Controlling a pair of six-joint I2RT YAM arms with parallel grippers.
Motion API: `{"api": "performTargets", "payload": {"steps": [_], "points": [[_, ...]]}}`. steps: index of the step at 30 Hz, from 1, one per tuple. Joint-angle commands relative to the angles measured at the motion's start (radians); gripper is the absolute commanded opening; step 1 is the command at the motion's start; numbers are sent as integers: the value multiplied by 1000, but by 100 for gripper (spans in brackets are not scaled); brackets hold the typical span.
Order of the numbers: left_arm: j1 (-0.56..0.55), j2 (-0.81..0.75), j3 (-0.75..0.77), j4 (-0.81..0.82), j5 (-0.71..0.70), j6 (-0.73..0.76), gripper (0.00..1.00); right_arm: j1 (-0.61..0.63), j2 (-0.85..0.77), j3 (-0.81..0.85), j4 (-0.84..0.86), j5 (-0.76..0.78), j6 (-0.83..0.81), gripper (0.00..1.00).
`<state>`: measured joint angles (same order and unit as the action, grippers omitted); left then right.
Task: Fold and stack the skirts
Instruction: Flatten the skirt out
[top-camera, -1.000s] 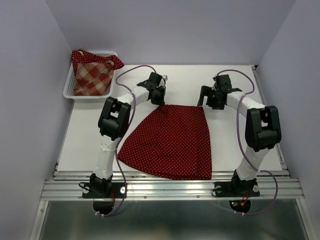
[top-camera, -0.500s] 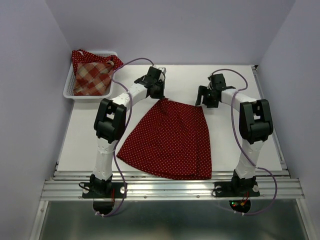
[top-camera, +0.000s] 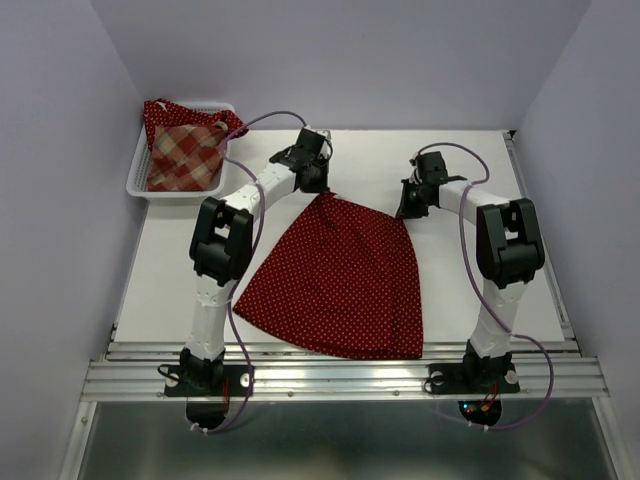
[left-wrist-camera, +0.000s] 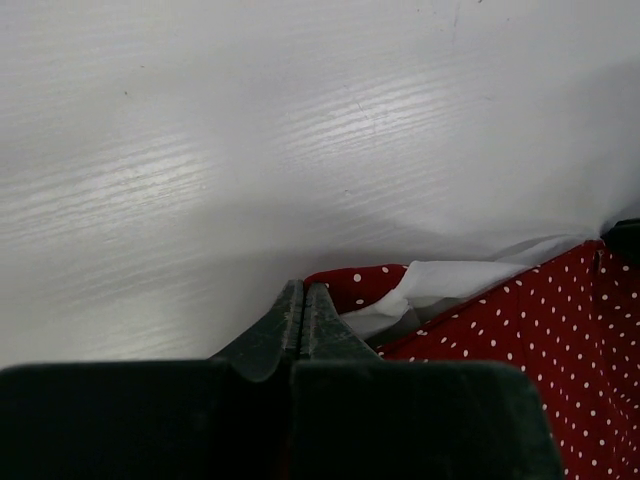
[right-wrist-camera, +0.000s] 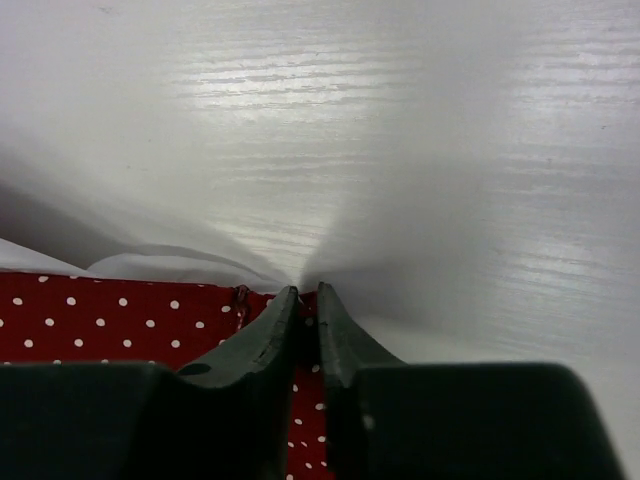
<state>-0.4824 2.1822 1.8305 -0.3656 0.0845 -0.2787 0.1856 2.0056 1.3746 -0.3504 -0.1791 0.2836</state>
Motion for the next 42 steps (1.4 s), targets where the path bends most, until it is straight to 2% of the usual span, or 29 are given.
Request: {"api": "performTargets", "payload": {"steps": [1, 6, 8, 11, 16, 21, 25, 30, 36, 39, 42], "points": [[2, 4, 61, -22, -46, -13, 0, 8, -28, -2, 8, -42, -14, 1], [2, -33, 93, -55, -115, -24, 0, 17, -140, 38, 11, -37, -57, 1], [2, -87, 105, -75, -158, -30, 0, 17, -241, 57, 11, -22, -95, 1], [2, -202, 82, -81, -215, -48, 0, 17, -401, 64, 22, -25, -115, 1], [-10, -454, 9, -78, -270, -79, 0, 26, -629, 83, 21, -120, -126, 1], [-83, -747, -37, -13, -243, -56, 0, 26, -825, 145, 2, -227, -120, 1], [-134, -953, -128, 111, -174, -37, 0, 26, -912, 228, -16, -313, -98, 1], [-157, -1151, -172, 152, -105, -47, 0, 26, -969, 337, -32, -460, -57, 1], [-157, -1226, -191, 160, -22, -48, 0, 26, -1016, 383, -6, -551, 14, 1], [-157, -1243, -211, 181, -69, -60, 0, 26, -1022, 362, 14, -557, 54, 1], [-157, -1227, -249, 209, -143, -66, 0, 26, -993, 318, 4, -482, 62, 1]]}}
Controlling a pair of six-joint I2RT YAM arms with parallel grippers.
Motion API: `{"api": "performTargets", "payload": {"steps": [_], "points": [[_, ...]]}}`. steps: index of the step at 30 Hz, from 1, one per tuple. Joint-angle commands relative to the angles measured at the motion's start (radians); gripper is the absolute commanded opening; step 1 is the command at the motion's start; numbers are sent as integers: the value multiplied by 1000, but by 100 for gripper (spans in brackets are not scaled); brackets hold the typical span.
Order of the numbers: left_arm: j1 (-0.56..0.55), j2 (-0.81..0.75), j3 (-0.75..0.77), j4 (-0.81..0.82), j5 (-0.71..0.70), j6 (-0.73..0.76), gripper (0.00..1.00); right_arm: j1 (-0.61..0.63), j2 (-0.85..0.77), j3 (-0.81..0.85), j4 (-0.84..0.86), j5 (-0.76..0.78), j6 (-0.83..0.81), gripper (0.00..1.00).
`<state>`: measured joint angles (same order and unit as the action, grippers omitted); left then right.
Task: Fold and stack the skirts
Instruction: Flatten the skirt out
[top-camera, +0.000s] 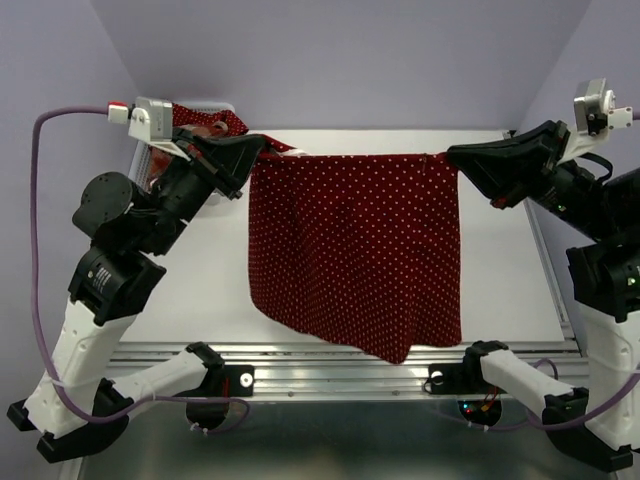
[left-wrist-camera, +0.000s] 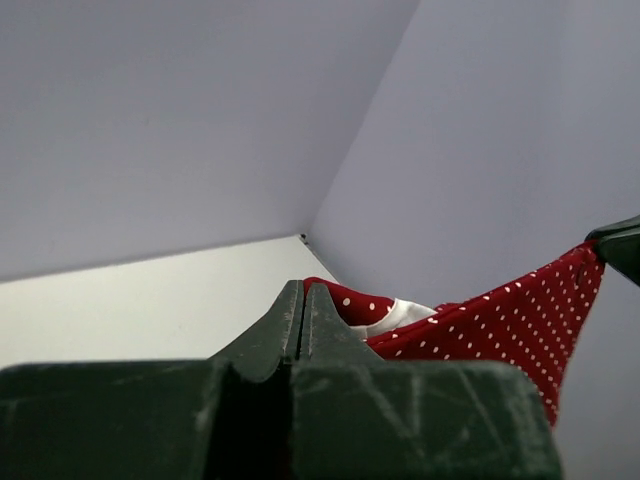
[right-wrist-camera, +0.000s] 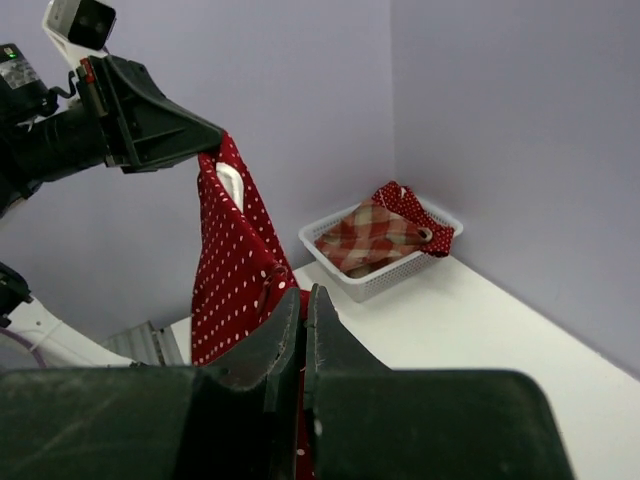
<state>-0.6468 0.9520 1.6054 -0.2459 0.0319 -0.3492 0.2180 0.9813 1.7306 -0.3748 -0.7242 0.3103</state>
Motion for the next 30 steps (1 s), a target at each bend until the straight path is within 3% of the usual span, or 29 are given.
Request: {"api": "performTargets", "payload": {"steps": [1, 5, 7, 10, 12, 13, 14, 16, 17, 18, 21, 22, 23, 25, 27, 30], "points": [[6, 40, -38, 83, -102, 4, 0, -6, 63, -52, 7, 125, 32, 1], [19, 209, -93, 62, -282, -11, 0, -6, 189, -167, -4, 331, 0, 1], [96, 360, -125, 82, -212, -34, 0, -6, 299, -236, -1, 455, -26, 1], [166, 643, -79, 91, -124, -34, 0, -58, 440, -269, 16, 485, -57, 1], [202, 807, 86, 57, -98, -2, 0, -83, 598, -249, 57, 468, -83, 1], [208, 972, 167, 21, -93, 16, 0, -103, 656, -226, 68, 465, -91, 1], [214, 1057, 349, -2, -93, 44, 0, -103, 718, -148, 68, 457, -100, 1], [231, 1296, 567, -96, -93, 76, 0, -129, 894, -56, 66, 447, -126, 1], [237, 1374, 799, -125, -99, 91, 0, -144, 952, -7, 62, 439, -134, 1], [249, 1498, 987, -163, -105, 117, 0, -155, 1055, 149, 41, 436, -138, 1], [269, 1553, 1001, -98, -86, 142, 0, -155, 1175, 237, 8, 443, -165, 0], [285, 1503, 932, 28, -70, 147, 0, -164, 1229, 297, 4, 447, -172, 1], [289, 1463, 757, 105, -37, 151, 0, -164, 1246, 316, 5, 441, -178, 1], [297, 1395, 638, 221, -3, 164, 0, -164, 1273, 354, 7, 418, -185, 1], [299, 1419, 657, 231, -16, 182, 0, -164, 1290, 359, 16, 401, -188, 1], [302, 1472, 801, 142, -58, 199, 0, -164, 1272, 330, 48, 375, -201, 1]]}}
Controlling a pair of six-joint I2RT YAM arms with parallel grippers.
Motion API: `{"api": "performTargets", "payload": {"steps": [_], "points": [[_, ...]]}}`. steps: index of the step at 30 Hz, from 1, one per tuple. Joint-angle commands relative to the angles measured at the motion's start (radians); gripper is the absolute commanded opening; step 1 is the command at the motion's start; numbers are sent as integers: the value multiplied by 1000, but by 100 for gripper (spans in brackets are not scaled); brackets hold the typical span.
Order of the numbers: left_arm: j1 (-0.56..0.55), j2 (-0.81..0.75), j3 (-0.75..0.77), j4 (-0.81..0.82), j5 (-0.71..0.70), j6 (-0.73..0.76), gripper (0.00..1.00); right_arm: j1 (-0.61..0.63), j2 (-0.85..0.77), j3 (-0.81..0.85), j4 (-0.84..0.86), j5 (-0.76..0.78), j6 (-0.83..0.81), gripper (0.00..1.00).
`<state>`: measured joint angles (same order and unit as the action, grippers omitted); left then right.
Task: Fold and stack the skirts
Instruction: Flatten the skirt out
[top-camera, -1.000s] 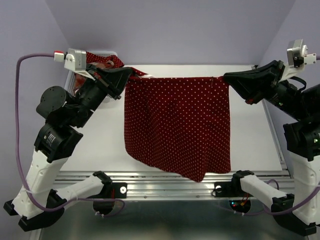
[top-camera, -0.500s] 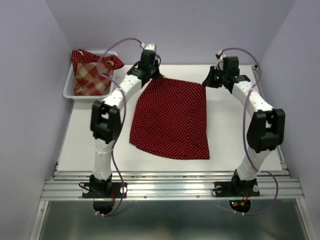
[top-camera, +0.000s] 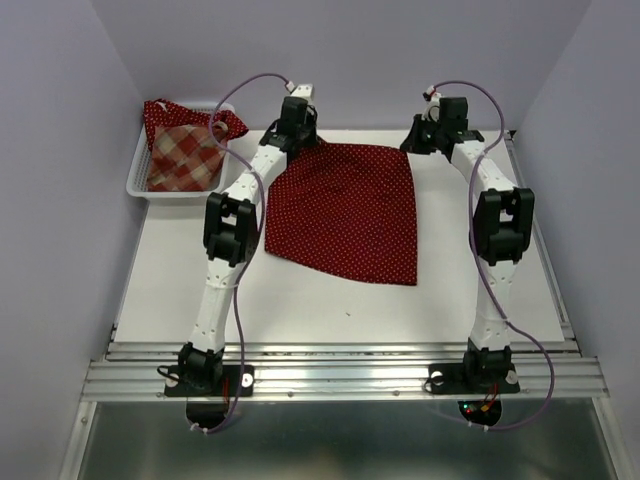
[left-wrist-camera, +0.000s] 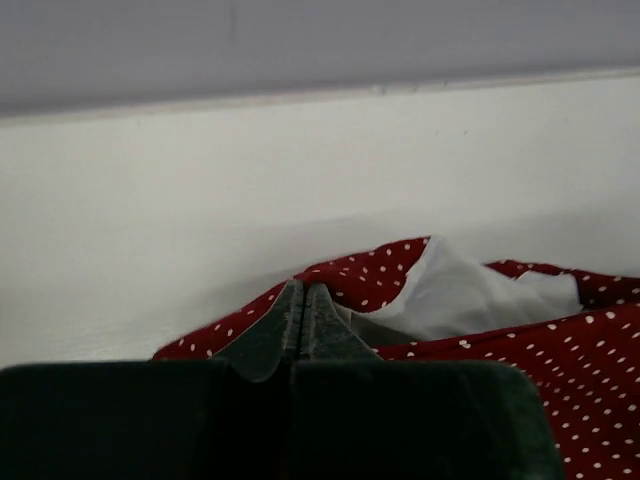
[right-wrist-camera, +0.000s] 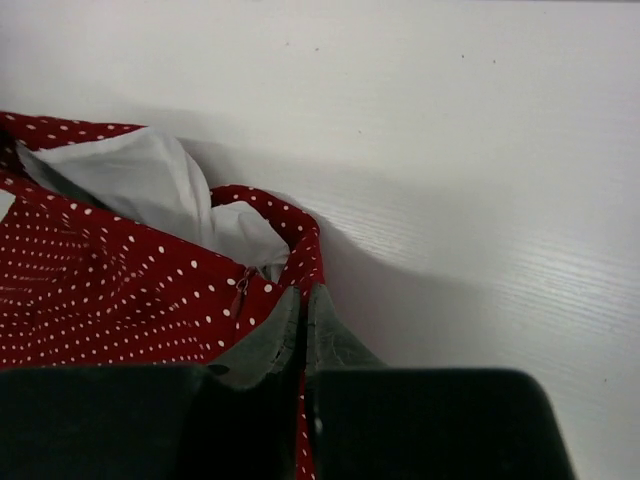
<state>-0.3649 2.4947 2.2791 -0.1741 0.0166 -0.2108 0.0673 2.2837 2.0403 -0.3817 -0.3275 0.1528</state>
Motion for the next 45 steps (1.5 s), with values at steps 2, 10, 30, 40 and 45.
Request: {"api": "performTargets", "payload": {"steps": [2, 10, 30, 40, 45], "points": [[24, -63, 140, 59, -37, 60, 0, -14, -64, -15, 78, -42, -67, 1], [27, -200, 14, 154, 19, 106, 0, -14, -190, -111, 121, -42, -160, 1], [27, 13, 140, 315, -63, 30, 39, -14, 5, 97, 144, 269, -147, 7], [17, -190, 36, 340, -64, 21, 99, -14, -127, 34, 144, 208, -78, 100], [6, -374, -194, 227, -29, -5, 99, -14, -365, -296, 136, 212, 41, 100]]}}
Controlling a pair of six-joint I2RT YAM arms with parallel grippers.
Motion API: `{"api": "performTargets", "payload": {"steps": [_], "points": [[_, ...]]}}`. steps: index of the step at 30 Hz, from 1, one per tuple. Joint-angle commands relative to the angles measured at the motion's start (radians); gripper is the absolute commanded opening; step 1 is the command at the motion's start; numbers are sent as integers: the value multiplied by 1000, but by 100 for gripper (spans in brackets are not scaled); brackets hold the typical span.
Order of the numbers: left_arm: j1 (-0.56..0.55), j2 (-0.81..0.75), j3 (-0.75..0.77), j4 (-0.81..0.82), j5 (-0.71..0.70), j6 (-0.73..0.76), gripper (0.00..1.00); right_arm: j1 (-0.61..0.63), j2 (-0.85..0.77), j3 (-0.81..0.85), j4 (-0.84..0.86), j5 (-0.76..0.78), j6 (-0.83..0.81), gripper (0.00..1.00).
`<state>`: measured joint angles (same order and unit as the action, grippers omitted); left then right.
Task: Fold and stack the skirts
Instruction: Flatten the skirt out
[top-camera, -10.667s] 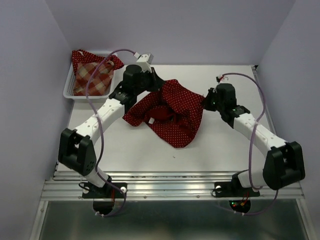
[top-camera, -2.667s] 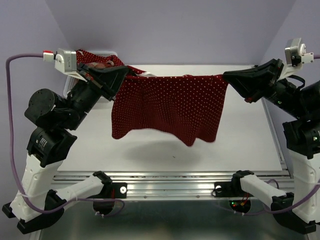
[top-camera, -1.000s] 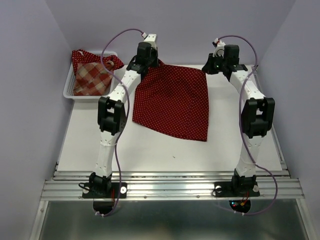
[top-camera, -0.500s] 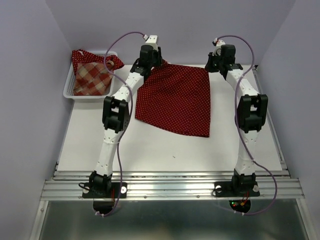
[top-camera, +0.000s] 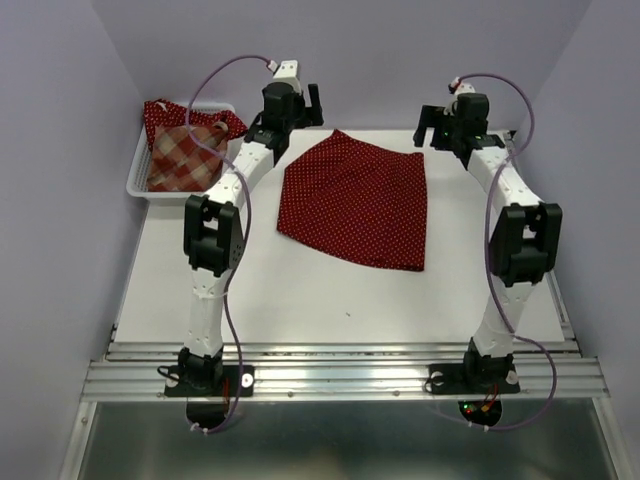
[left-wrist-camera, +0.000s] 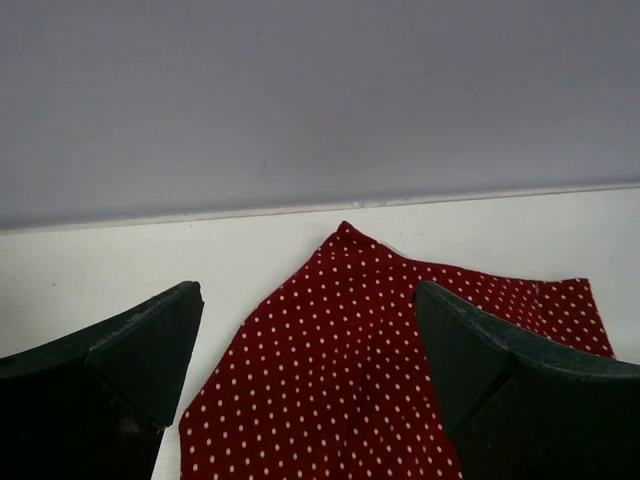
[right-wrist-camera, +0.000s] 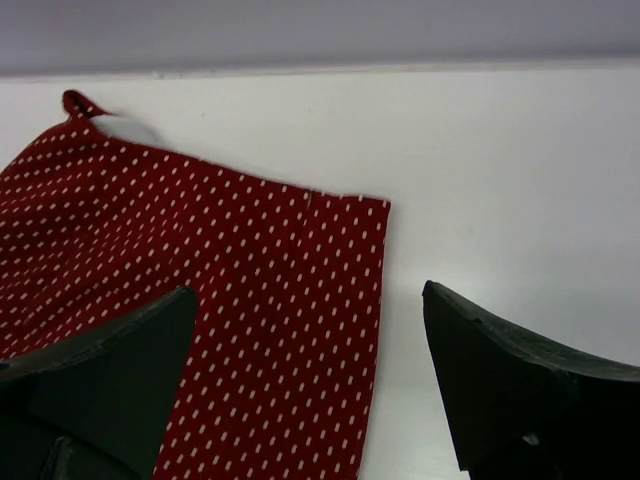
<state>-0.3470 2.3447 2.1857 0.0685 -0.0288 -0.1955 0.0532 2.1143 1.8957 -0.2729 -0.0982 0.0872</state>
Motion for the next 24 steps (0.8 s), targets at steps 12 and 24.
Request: {"api": "performTargets", "payload": {"steps": [12, 24], "points": [[-17, -708, -986, -154, -77, -323, 99, 366, -559, -757, 20, -8, 180, 100], [-12, -1213, -1498, -87, -97, -536, 99, 682, -427, -684, -34, 283, 135, 100]]}}
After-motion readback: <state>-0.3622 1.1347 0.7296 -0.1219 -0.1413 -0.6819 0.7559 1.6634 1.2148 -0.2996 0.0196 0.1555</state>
